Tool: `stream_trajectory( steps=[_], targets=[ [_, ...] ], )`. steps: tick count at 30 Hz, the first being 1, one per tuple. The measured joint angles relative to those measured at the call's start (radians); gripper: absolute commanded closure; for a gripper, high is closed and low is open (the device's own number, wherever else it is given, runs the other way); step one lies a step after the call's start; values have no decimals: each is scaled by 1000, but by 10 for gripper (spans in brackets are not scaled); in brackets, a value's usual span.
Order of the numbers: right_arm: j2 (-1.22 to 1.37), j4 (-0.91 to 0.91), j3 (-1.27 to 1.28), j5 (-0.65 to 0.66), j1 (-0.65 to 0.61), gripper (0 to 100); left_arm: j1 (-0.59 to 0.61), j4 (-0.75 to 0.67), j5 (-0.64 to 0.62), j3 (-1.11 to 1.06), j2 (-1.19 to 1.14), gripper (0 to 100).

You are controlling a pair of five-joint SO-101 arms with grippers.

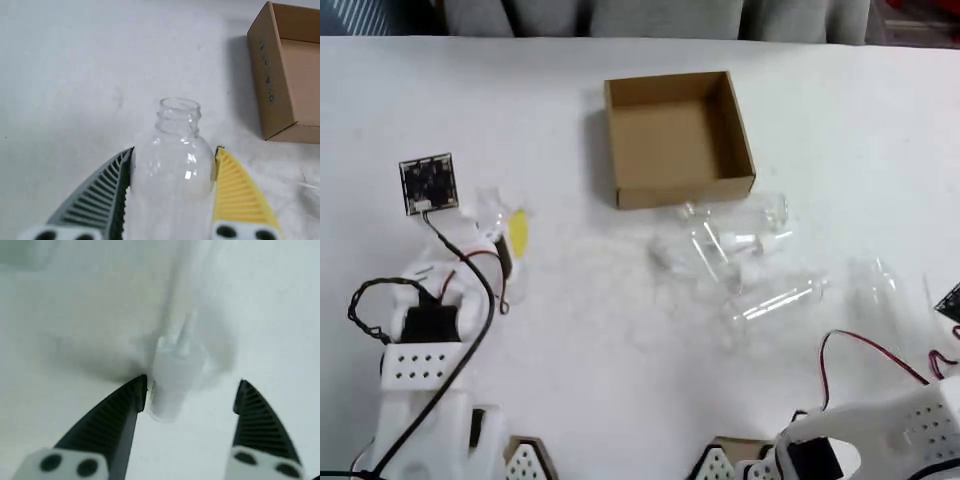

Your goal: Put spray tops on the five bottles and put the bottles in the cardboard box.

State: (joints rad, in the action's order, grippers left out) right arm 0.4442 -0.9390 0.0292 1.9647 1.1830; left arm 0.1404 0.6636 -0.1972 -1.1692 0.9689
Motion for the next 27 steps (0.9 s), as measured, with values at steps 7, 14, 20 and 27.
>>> stream_trajectory(
  steps=[7,14,20,27],
  targets=[
    [15,-95,-155,-173,20,746,0,0,0,0,0,940],
    [15,-410,-399,-628,44,988,0,0,0,0,0,940],
    [18,-551,-439,-795,101,981,0,0,0,0,0,940],
    [114,-548,-439,-833,117,981,0,0,0,0,0,940]
  ],
)
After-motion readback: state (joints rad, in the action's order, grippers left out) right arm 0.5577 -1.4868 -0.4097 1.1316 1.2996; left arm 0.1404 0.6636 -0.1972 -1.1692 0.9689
